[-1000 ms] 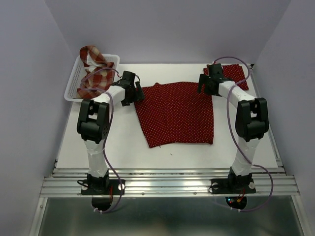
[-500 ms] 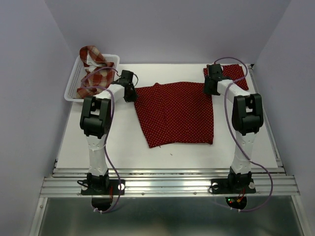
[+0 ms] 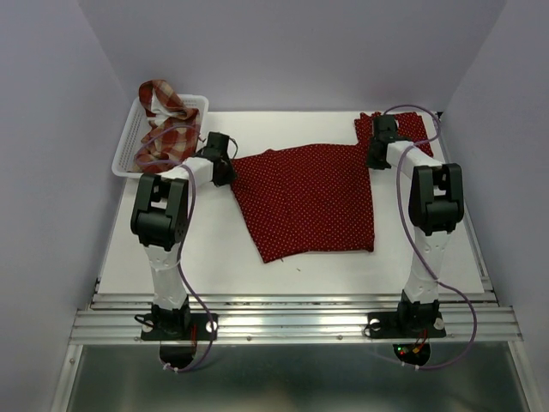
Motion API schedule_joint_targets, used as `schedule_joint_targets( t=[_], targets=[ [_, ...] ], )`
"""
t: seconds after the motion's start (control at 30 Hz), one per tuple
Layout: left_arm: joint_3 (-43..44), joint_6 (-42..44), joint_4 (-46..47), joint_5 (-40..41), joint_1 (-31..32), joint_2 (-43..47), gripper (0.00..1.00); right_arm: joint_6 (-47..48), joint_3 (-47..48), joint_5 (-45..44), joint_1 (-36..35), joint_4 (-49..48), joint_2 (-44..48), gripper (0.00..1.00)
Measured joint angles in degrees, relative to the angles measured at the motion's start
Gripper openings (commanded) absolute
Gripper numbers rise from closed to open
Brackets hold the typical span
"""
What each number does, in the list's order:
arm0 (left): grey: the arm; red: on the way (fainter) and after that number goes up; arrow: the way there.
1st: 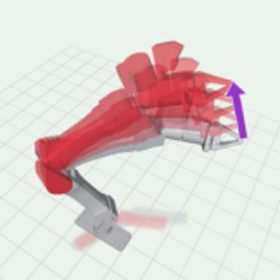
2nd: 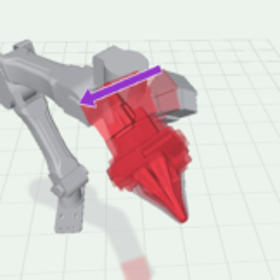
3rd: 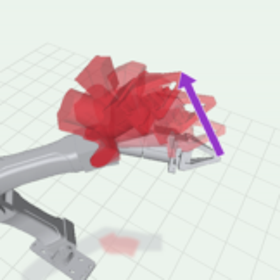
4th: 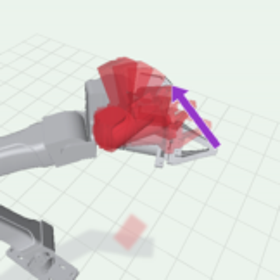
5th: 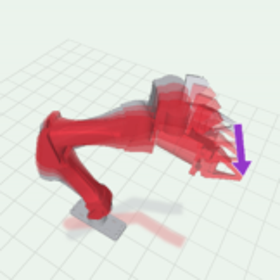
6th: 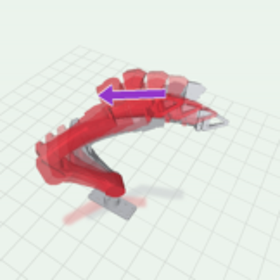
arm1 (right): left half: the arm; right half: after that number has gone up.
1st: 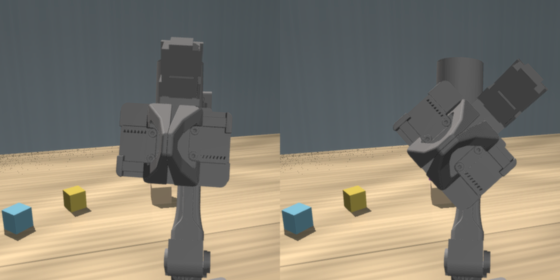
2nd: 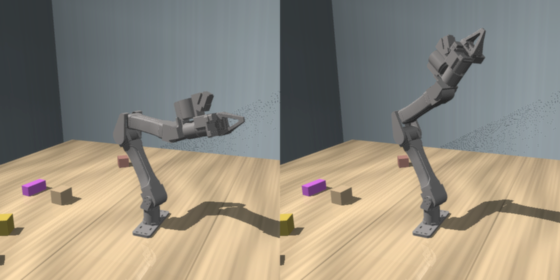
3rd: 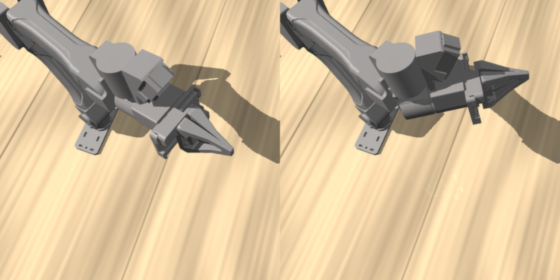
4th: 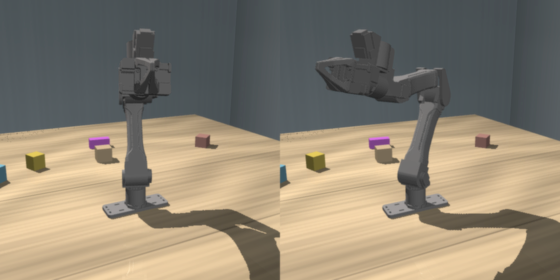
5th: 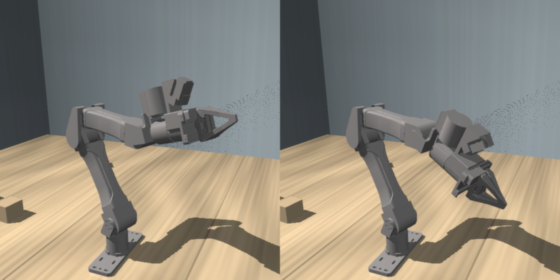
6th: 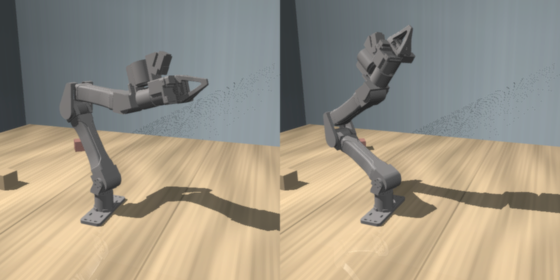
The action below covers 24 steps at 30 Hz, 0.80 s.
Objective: Fold and stack the skirts
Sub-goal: Fold the skirt
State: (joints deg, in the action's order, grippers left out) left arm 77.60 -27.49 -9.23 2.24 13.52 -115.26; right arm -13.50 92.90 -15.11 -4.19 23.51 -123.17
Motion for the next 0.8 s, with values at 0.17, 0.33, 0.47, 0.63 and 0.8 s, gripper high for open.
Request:
schedule_joint_targets(
  t=[0.17,0.33,0.47,0.63,0.8],
  targets=[
    [-0.76,-0.22,-0.96,1.33,-0.83,0.81,0.0,0.87,0.0,1.09,0.44,0.0,-0.31,0.08],
    [-2.49,-0.04,-1.11,0.76,-1.07,2.19,0.0,3.17,-0.79,7.19,0.44,-0.85,0.37,0.36],
    [-2.47,0.02,-1.18,0.46,-1.16,2.23,0.0,4.68,-8.37,12.68,-0.94,-1.9,8.39,0.63],
    [-2.34,-0.15,-0.79,-0.92,-1.22,2.23,0.0,6.99,-16.02,14.51,-10.4,-4.85,24.61,1.0],
    [-1.81,-0.46,-0.66,-1.73,-1.22,2.23,0.0,7.87,-20.35,17.62,-29.29,-9.49,34.27,1.0]
  ],
)
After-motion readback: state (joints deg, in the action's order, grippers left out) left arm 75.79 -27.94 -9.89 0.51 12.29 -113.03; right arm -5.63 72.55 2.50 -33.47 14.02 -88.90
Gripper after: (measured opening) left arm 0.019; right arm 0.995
